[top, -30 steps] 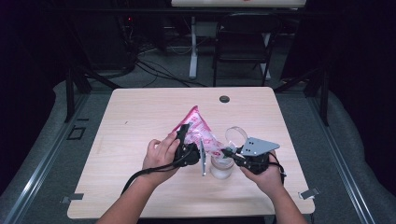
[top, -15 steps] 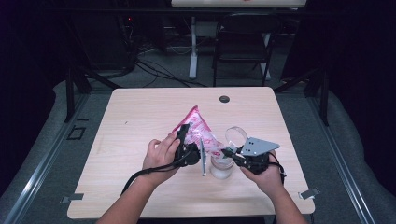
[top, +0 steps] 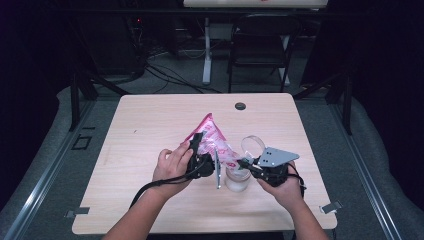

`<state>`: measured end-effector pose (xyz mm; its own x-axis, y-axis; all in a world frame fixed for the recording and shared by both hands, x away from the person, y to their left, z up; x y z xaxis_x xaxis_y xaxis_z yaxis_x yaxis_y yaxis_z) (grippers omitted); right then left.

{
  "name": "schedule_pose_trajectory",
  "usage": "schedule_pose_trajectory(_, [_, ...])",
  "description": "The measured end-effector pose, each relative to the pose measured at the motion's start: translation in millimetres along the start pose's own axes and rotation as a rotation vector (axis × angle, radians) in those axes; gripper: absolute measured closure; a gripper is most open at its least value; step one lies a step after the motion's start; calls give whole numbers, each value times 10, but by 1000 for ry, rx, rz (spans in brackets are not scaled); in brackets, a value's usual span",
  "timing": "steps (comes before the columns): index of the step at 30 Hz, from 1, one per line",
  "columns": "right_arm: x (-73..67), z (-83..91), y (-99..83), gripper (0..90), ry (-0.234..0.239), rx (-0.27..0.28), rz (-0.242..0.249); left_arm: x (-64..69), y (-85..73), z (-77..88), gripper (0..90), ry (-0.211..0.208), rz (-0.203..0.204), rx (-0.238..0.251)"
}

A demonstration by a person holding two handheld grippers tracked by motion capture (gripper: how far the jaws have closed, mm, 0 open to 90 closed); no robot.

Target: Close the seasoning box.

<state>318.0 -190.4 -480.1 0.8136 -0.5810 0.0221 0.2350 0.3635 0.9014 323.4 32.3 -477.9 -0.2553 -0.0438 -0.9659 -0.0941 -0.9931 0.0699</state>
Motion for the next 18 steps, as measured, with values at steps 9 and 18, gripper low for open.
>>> schedule_pose_trajectory(9, [3, 3, -2, 885, -3, 1, -2, -6, 8, 1, 655, 4, -4, 3])
schedule_pose_trajectory(18, [6, -5, -9, 885, -4, 0, 0, -3, 11, 1, 655, 7, -10, 2])
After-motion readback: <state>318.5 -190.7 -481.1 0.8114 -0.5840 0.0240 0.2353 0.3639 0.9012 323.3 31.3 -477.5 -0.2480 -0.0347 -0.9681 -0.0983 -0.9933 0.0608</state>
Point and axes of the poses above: each handheld gripper's, and its own axes: z roughly backward along the jaws, y roughly out of its top, x roughly to its right, the point moved 1 cm from there along -z, roughly forward along the jaws, and after that the axes turned 10 degrees about -z, right-handed, at the moved point
